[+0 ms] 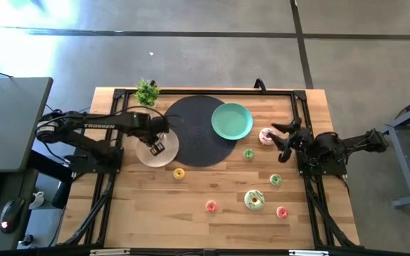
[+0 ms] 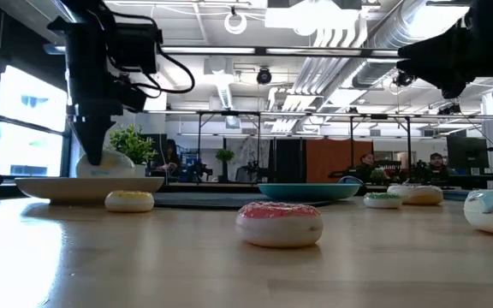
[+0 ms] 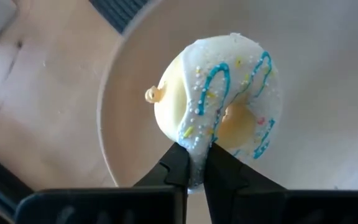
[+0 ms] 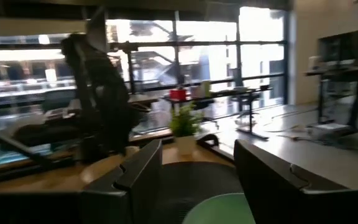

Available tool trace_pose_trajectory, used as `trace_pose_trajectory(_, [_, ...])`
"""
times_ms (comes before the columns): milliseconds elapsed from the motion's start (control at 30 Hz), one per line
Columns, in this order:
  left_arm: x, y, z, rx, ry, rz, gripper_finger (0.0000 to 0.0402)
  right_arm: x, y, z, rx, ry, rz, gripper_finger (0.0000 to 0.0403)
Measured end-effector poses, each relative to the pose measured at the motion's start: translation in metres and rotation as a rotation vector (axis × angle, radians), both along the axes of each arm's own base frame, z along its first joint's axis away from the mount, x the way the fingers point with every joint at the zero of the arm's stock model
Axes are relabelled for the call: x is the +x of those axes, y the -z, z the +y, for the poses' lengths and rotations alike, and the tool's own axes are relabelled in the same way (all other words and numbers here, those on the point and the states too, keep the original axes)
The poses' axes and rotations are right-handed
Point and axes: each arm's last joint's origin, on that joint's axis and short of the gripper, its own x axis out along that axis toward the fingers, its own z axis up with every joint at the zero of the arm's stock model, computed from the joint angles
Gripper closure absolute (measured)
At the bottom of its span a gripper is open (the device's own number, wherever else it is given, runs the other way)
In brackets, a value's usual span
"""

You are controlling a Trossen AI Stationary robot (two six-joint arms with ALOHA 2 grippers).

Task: Pick & Place donuts
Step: Put the large white donut on the brown plate, then put the large purple donut on the brown plate

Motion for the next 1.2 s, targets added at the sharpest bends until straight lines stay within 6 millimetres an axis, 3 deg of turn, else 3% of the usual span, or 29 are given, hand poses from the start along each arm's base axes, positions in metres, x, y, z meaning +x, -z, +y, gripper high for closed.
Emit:
trace_pose_trajectory(133, [-0.003,0.000,0.008,-0.022,0.020,0.006,0.0342,-0.002,-0.003,-0.002,-0.005,0.076,-0.019,0.0206])
trace_pose_trajectory(500, [-0.005,0.000,0.015,0.050,0.047,0.045,0.0221,0.001,0.000,0.002,0.031,-0.068,-0.017,0.0206])
trace_pose_trajectory(767, [0.005,-0.020,0.020,0.122,0.061,-0.004,0.0211,0.008,-0.001,0.005,0.071,-0.144,-0.006,0.0206])
trace_pose_trajectory(933, [0.023,-0.042,0.021,0.152,0.140,-0.144,0.0211,0.019,-0.019,0.007,0.095,-0.158,0.039,0.0206])
trace_pose_trajectory(1067, [0.039,-0.064,0.018,0.223,0.220,-0.272,0.0211,0.037,-0.046,0.010,0.030,-0.107,0.176,0.0206])
trace_pose_trajectory(1200, [0.051,-0.082,0.013,0.273,0.297,-0.384,0.0211,0.057,-0.064,0.012,0.133,-0.066,0.489,0.0206])
